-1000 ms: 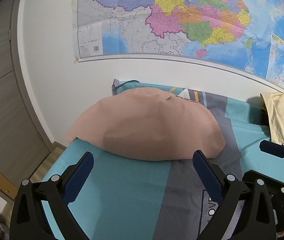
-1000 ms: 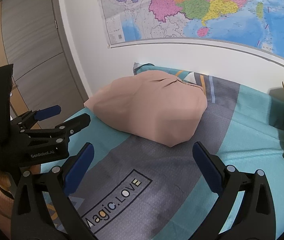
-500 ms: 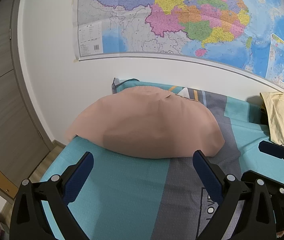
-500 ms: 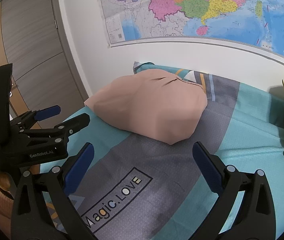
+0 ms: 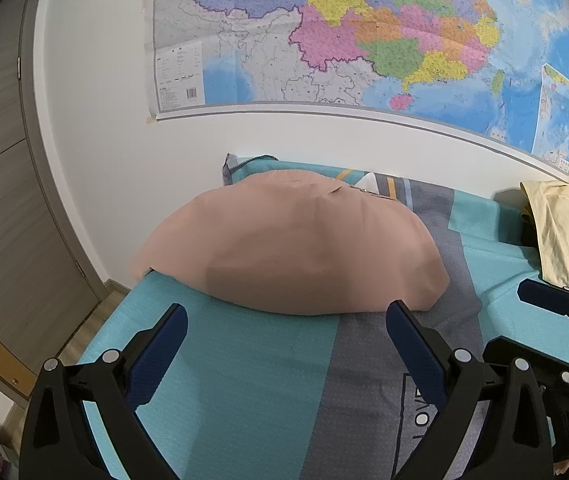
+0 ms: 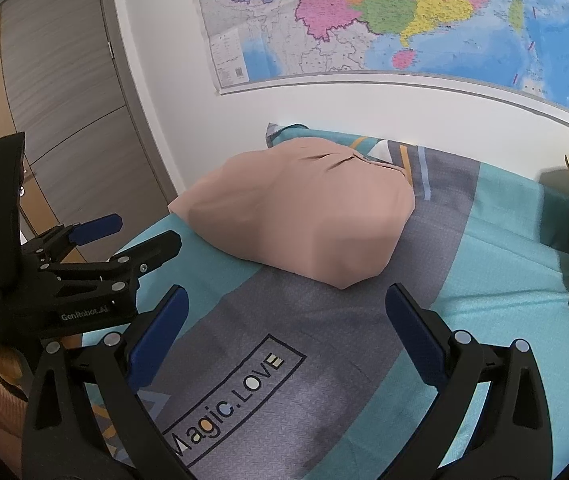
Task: Fold large clothes
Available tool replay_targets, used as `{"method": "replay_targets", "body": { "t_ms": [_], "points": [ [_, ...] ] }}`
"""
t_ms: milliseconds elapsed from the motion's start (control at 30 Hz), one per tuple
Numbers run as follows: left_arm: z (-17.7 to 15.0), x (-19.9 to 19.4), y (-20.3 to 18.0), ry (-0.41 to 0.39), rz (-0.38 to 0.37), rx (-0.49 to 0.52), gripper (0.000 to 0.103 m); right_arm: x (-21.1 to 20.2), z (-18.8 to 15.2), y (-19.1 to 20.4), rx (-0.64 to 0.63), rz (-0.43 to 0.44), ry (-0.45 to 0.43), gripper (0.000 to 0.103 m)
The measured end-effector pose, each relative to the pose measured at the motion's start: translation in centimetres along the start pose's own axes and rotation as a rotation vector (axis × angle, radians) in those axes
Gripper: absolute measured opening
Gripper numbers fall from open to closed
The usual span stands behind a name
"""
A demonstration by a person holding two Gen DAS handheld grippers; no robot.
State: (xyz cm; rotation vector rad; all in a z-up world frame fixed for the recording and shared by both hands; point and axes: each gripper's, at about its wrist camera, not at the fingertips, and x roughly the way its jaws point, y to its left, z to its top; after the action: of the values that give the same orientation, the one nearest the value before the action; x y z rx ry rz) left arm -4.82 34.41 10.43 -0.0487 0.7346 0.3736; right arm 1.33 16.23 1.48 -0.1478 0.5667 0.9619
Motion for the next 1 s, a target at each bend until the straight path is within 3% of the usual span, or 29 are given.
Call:
{"method": "replay_targets", "body": {
  "t_ms": [1000],
  "points": [
    [-0.37,0.08,-0.29,0.015,-0.005,-0.002,0.096,-0.11,-0.21,0.06,0.007,0.001,0.0,0.097]
  ]
}}
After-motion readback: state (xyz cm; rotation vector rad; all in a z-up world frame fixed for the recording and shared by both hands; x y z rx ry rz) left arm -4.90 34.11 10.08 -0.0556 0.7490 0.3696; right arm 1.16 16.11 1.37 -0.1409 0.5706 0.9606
